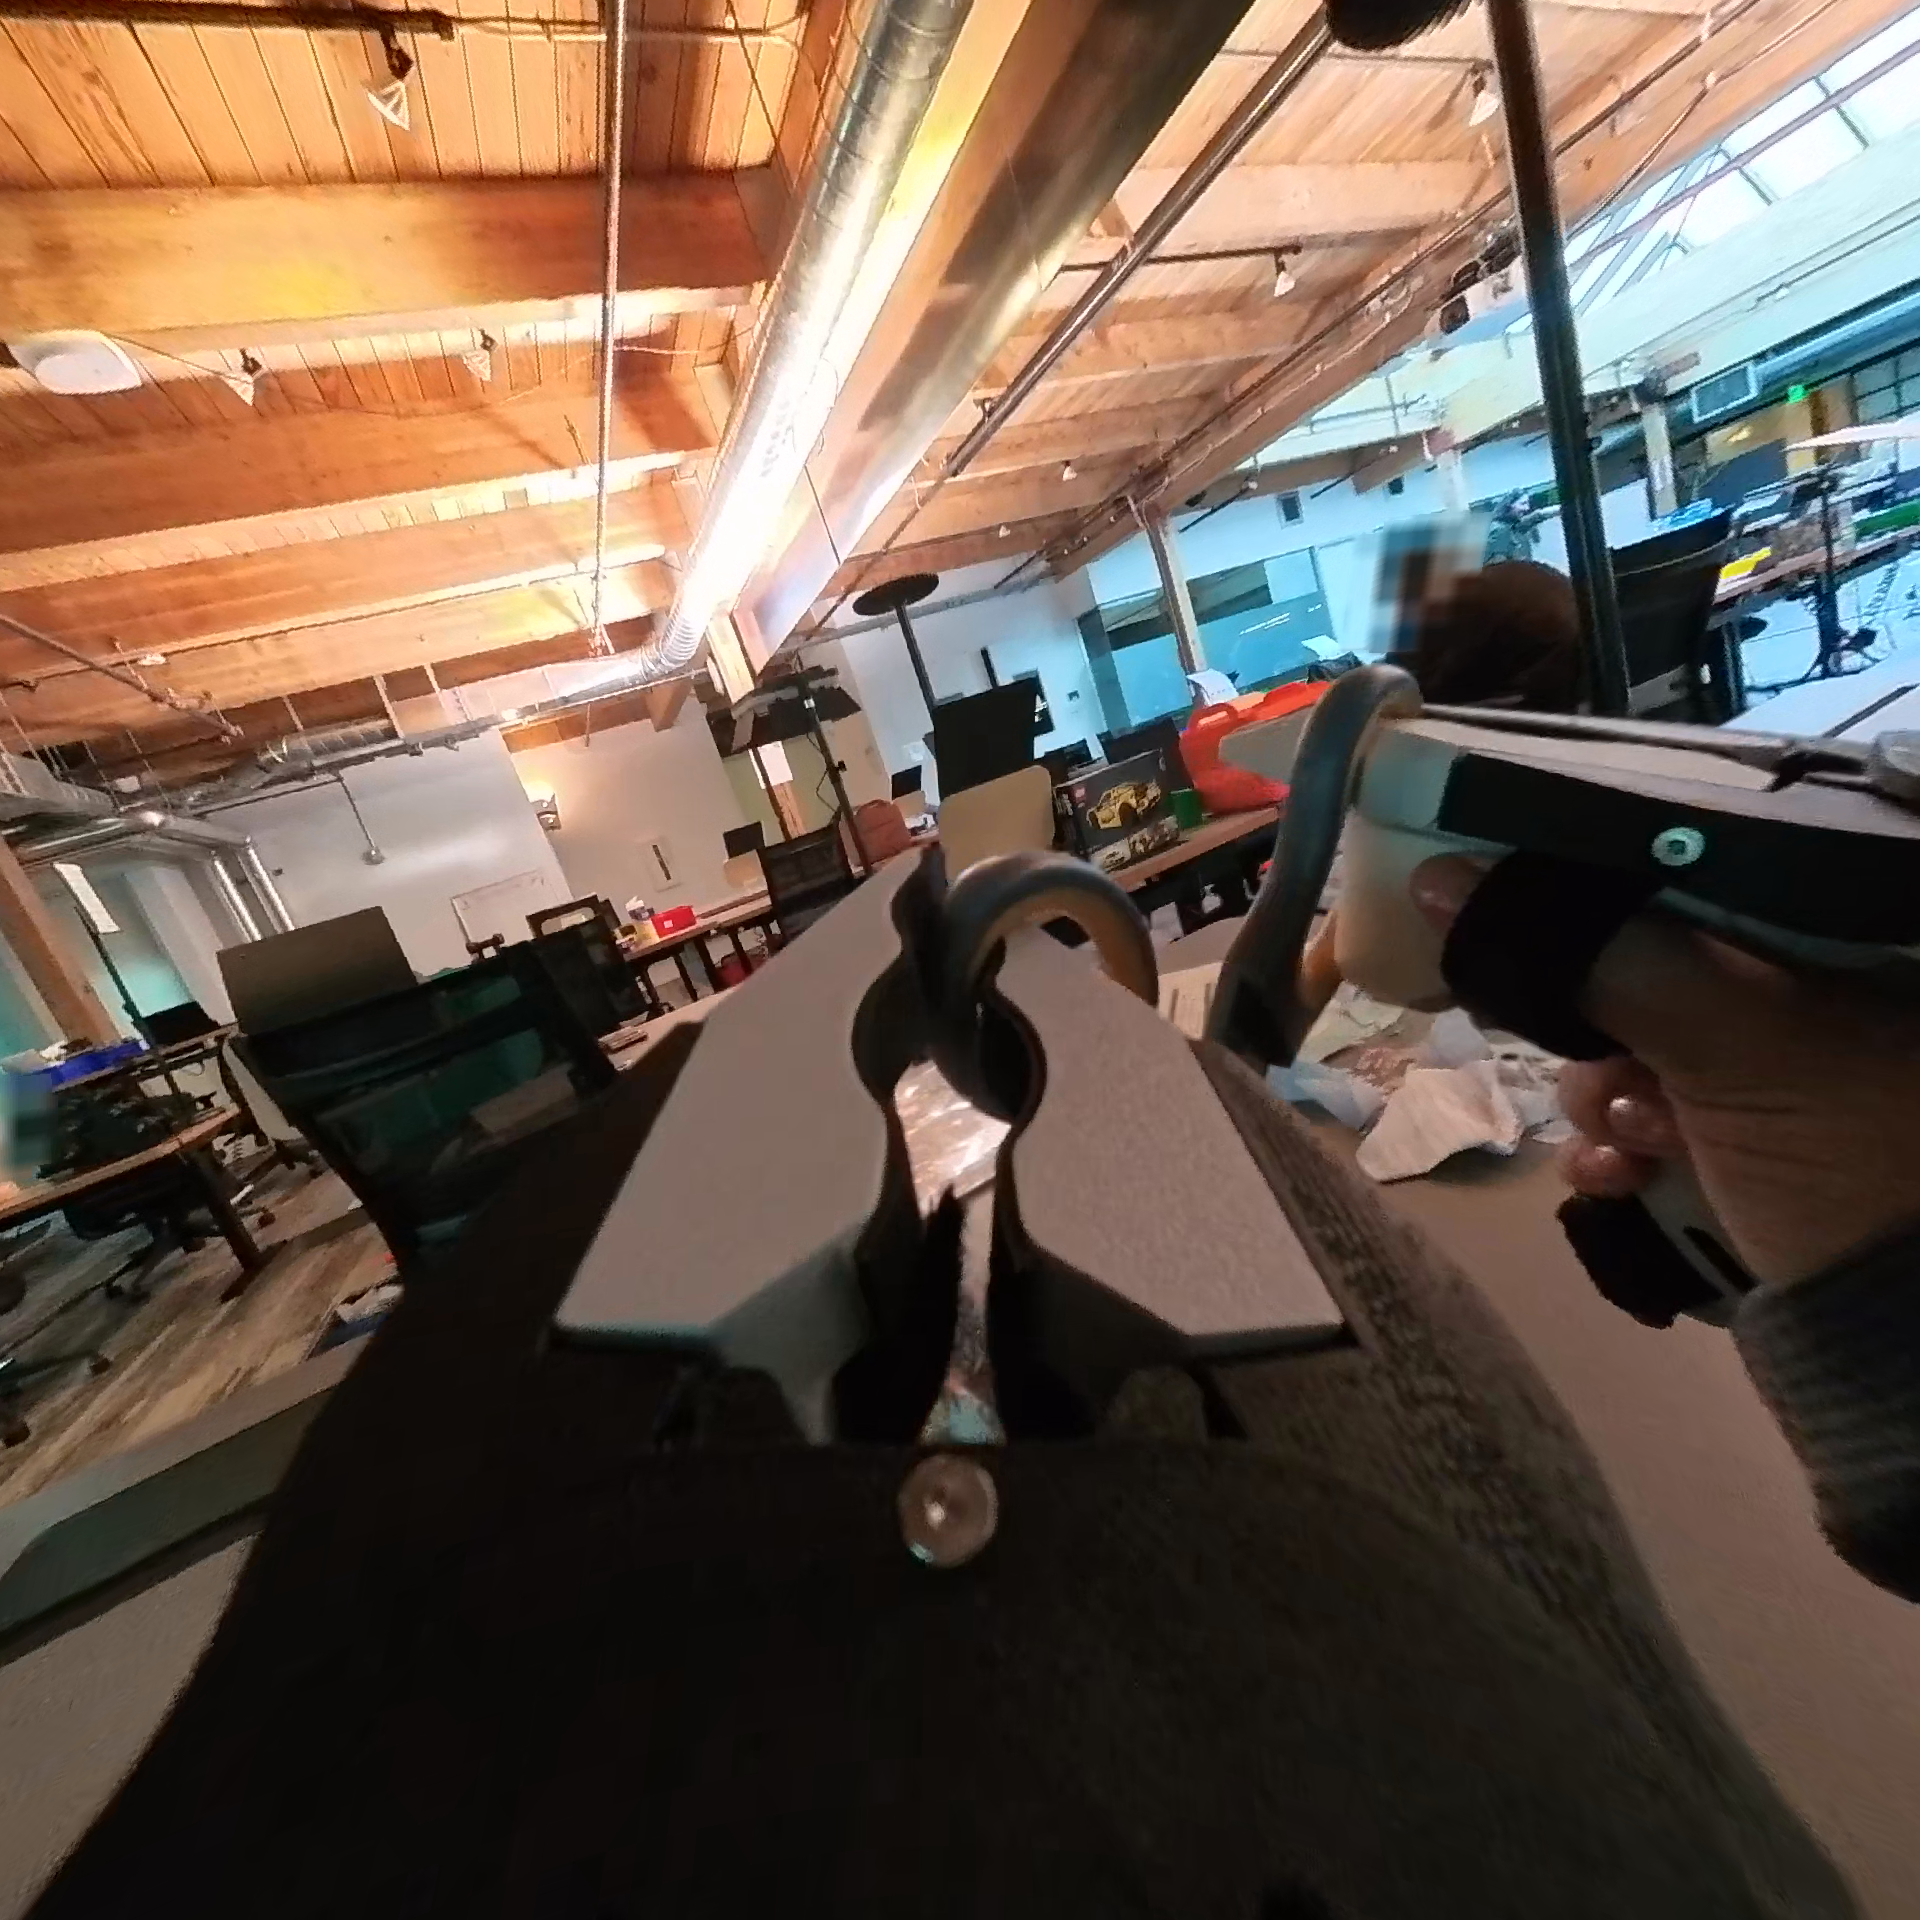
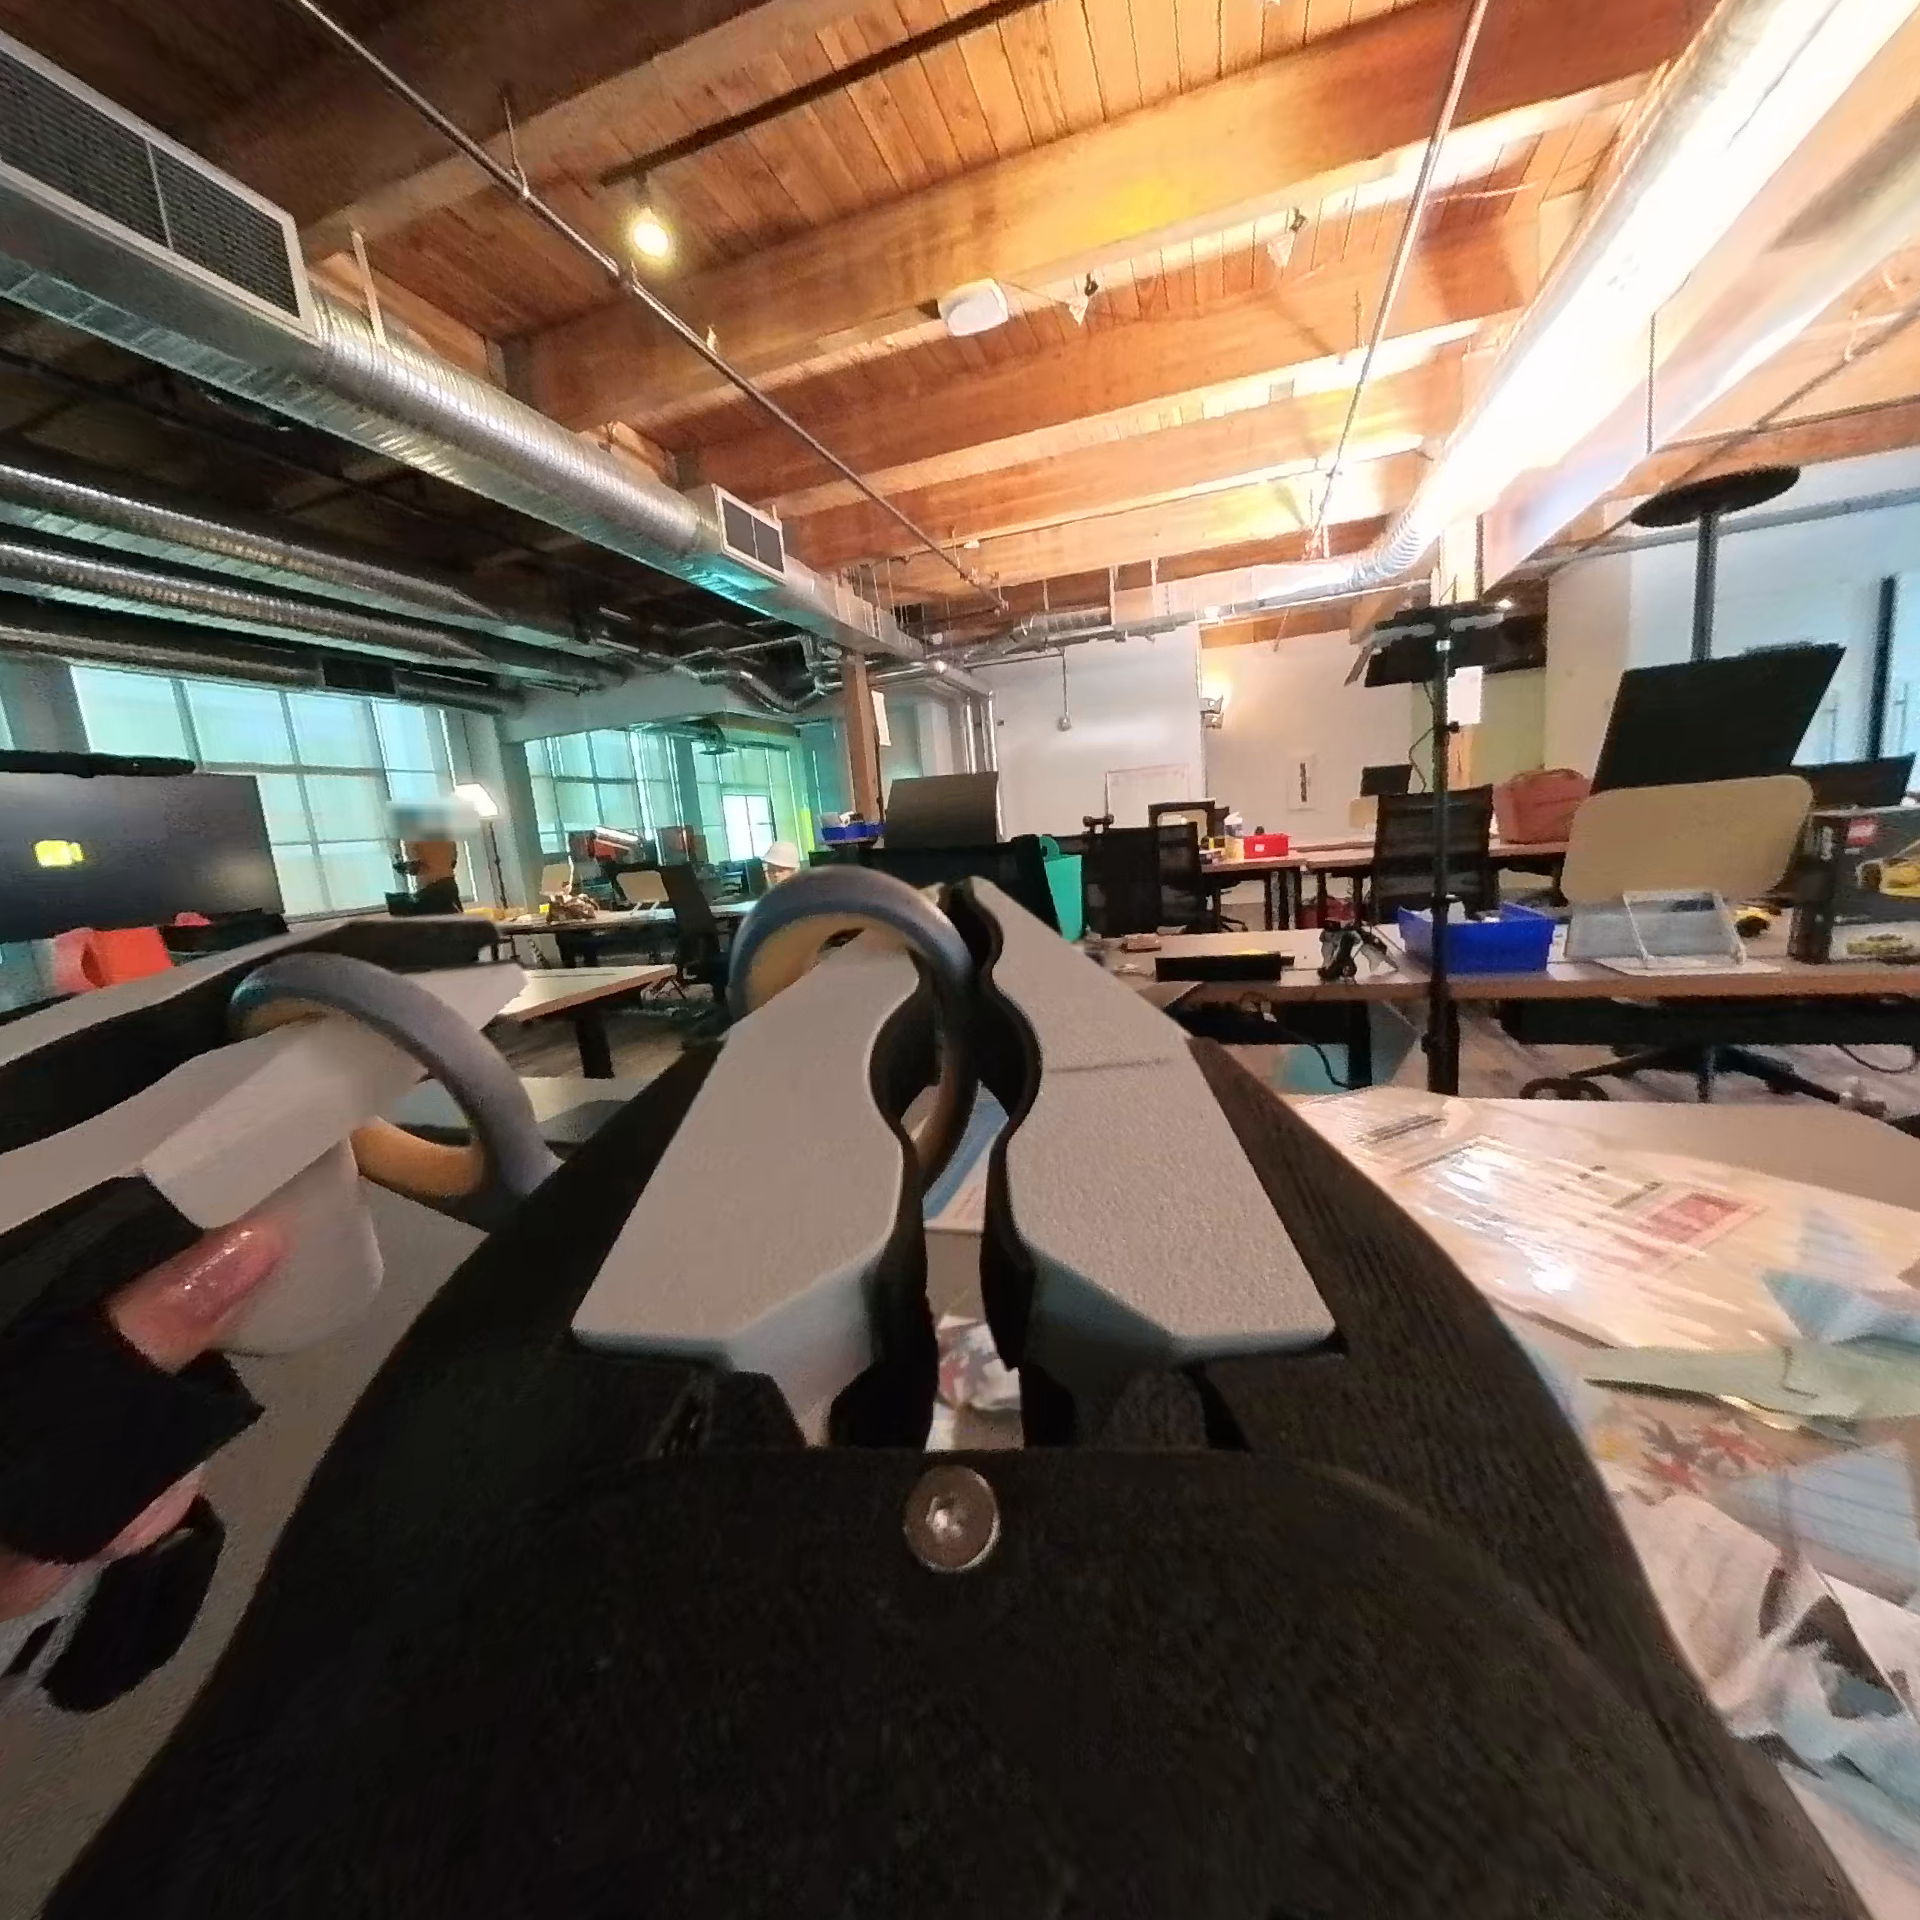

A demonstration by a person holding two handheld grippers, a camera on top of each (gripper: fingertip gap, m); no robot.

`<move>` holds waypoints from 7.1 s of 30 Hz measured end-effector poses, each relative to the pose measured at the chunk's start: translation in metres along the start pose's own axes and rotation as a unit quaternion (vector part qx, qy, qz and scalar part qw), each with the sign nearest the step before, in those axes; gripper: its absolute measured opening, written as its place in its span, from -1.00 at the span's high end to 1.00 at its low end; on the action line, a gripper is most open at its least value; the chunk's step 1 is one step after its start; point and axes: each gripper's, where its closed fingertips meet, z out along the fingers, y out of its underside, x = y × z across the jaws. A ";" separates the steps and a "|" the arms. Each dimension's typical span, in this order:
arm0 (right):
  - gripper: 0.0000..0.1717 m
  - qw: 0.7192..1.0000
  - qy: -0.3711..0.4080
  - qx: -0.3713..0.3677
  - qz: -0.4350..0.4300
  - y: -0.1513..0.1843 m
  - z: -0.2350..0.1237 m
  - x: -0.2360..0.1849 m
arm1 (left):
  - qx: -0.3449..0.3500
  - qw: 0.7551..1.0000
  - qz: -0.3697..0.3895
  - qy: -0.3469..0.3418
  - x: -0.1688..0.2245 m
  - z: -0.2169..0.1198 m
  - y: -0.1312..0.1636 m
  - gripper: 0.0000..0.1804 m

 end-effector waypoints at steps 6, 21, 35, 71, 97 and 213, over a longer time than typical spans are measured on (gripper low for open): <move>1.00 1.000 0.021 0.002 0.004 0.001 -0.004 0.016 | 0.000 1.000 0.015 0.010 0.015 0.005 0.005 1.00; 1.00 0.999 0.000 -0.019 -0.050 0.016 0.002 0.001 | -0.037 0.999 0.008 -0.011 -0.003 0.003 0.032 1.00; 1.00 0.999 -0.028 -0.024 -0.004 0.031 0.006 -0.012 | -0.031 0.999 0.015 -0.035 -0.015 -0.007 0.037 1.00; 1.00 0.998 -0.062 -0.030 0.007 0.029 0.009 -0.060 | 0.003 0.998 -0.059 -0.007 -0.007 -0.010 0.016 1.00; 1.00 0.999 -0.016 -0.032 -0.013 0.026 0.007 -0.057 | 0.004 0.997 -0.074 -0.029 -0.006 -0.011 0.012 1.00; 1.00 0.987 0.042 -0.003 -0.158 0.056 0.025 -0.036 | 0.011 0.992 -0.115 -0.049 -0.091 0.035 0.092 1.00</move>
